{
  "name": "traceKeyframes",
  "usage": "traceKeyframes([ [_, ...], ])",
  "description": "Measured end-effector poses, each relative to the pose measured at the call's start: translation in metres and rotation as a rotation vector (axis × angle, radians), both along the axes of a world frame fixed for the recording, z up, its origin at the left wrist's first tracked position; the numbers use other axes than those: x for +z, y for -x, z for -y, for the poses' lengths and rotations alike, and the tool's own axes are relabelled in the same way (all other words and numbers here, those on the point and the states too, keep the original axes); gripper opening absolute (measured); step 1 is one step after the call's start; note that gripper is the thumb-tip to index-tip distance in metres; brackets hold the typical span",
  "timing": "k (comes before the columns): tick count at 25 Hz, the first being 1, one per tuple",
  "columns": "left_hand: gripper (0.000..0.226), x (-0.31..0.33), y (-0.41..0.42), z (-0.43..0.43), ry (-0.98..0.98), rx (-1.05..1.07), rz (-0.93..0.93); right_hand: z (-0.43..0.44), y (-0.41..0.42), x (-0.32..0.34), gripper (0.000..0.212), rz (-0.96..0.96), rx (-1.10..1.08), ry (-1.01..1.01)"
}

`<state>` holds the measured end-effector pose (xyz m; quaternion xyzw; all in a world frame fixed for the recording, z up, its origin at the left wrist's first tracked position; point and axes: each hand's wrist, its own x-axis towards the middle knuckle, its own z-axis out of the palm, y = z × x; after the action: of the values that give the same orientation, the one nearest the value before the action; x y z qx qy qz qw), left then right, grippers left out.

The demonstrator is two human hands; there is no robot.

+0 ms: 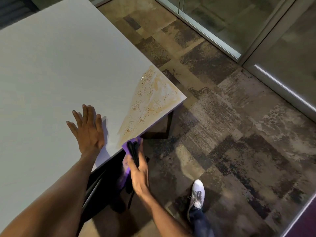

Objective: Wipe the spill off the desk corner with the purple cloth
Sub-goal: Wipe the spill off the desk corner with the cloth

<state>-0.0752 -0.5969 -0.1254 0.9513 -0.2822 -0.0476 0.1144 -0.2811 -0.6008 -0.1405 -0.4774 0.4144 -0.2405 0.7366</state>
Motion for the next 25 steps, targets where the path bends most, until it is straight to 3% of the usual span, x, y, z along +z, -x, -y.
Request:
traceKeyframes([
  [4,0.068,-0.002,-0.001,-0.001,0.005,0.017,-0.004,0.025,-0.003,-0.005,0.068,-0.007,-0.07,0.007],
  [8,0.074,-0.002,0.0,0.0,0.042,0.019,0.008,0.035,0.0,-0.014,0.051,-0.028,-0.089,0.152],
  [14,0.077,-0.005,-0.001,-0.001,0.061,0.017,0.014,0.065,-0.011,-0.008,0.044,-0.05,-0.364,0.106],
  [19,0.074,-0.009,-0.004,0.0,0.057,0.022,0.017,0.128,-0.01,0.003,0.045,-0.075,-0.532,0.129],
  [25,0.073,-0.01,-0.004,0.0,0.059,0.023,0.019,0.203,0.005,0.028,0.044,-0.188,-0.552,0.18],
])
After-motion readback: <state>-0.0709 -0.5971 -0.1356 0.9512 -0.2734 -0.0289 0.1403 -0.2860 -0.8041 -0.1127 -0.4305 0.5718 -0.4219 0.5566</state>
